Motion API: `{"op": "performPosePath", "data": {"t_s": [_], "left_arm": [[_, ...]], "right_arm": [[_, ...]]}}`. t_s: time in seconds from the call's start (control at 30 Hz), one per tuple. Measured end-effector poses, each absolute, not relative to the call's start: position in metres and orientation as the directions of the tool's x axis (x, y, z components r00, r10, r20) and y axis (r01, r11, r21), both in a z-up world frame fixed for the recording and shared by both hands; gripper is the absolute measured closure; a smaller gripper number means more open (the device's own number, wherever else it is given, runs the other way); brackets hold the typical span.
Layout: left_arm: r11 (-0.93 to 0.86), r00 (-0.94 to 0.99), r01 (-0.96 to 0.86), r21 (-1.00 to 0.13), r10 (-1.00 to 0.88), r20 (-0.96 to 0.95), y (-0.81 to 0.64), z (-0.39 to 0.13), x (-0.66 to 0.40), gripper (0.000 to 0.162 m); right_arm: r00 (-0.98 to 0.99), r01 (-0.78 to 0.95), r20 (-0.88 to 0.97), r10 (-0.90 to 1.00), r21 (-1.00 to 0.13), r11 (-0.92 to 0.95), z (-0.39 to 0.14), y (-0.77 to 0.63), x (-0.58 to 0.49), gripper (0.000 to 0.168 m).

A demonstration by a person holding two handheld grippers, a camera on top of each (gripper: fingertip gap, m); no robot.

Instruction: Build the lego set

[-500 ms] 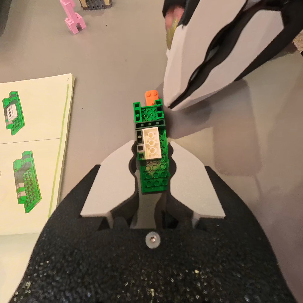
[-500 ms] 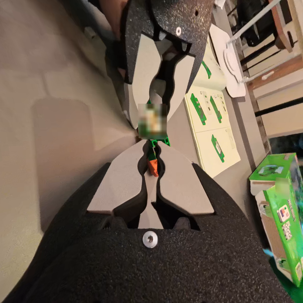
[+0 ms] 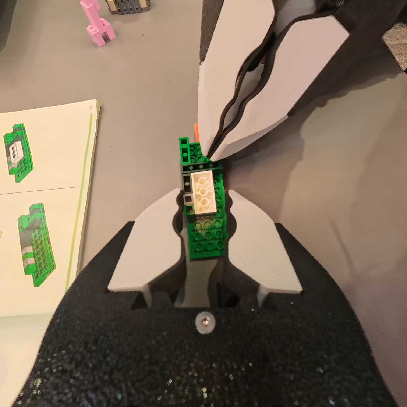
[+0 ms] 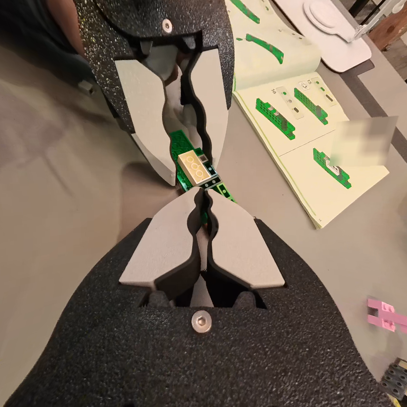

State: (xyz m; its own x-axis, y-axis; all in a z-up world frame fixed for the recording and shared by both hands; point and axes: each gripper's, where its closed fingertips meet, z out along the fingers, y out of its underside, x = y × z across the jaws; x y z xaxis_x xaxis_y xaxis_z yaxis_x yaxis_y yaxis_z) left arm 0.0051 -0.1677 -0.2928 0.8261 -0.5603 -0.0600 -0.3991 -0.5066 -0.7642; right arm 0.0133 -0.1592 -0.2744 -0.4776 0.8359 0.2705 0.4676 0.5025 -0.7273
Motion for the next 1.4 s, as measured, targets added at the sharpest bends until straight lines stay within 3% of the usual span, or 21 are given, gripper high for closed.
{"op": "performPosePath", "data": {"t_s": [0.33,0.5,0.63,0.8,0.97,1.17,1.27,1.4], "left_arm": [[-0.511,0.828,-0.385,-0.768,-0.558,-0.044,-0.167,-0.293,0.006,0.126],[-0.514,0.83,-0.386,-0.766,-0.555,-0.046,-0.167,-0.293,0.006,0.127],[-0.524,0.842,-0.369,-0.768,-0.539,-0.037,-0.166,-0.293,0.003,0.127],[-0.513,0.856,-0.327,-0.794,-0.516,-0.019,-0.165,-0.28,0.0,0.127],[-0.508,0.861,-0.289,-0.811,-0.509,0.013,-0.165,-0.269,0.001,0.126],[-0.495,0.857,-0.269,-0.826,-0.515,0.03,-0.166,-0.261,0.005,0.126],[-0.493,0.854,-0.261,-0.83,-0.518,0.04,-0.167,-0.258,0.007,0.126],[-0.496,0.86,-0.255,-0.83,-0.509,0.04,-0.166,-0.257,0.005,0.126]], "right_arm": [[-0.447,0.415,0.255,0.858,-0.79,0.451,-0.267,-0.155,0.012,0.168],[-0.431,0.318,0.376,0.82,-0.787,0.528,-0.255,-0.152,0.02,0.162],[-0.436,0.253,0.574,0.694,-0.661,0.706,-0.255,-0.153,0.025,0.139],[-0.412,0.208,0.777,0.476,-0.429,0.879,-0.258,-0.154,0.022,0.135],[-0.326,0.178,0.886,0.329,-0.284,0.942,-0.248,-0.154,0.012,0.128],[-0.292,0.179,0.944,0.154,-0.104,0.978,-0.249,-0.152,0.007,0.132],[-0.271,0.178,0.958,0.091,-0.043,0.983,-0.249,-0.15,0.006,0.148],[-0.225,0.175,0.974,0.001,0.04,0.984,-0.245,-0.149,0.005,0.15]]}}
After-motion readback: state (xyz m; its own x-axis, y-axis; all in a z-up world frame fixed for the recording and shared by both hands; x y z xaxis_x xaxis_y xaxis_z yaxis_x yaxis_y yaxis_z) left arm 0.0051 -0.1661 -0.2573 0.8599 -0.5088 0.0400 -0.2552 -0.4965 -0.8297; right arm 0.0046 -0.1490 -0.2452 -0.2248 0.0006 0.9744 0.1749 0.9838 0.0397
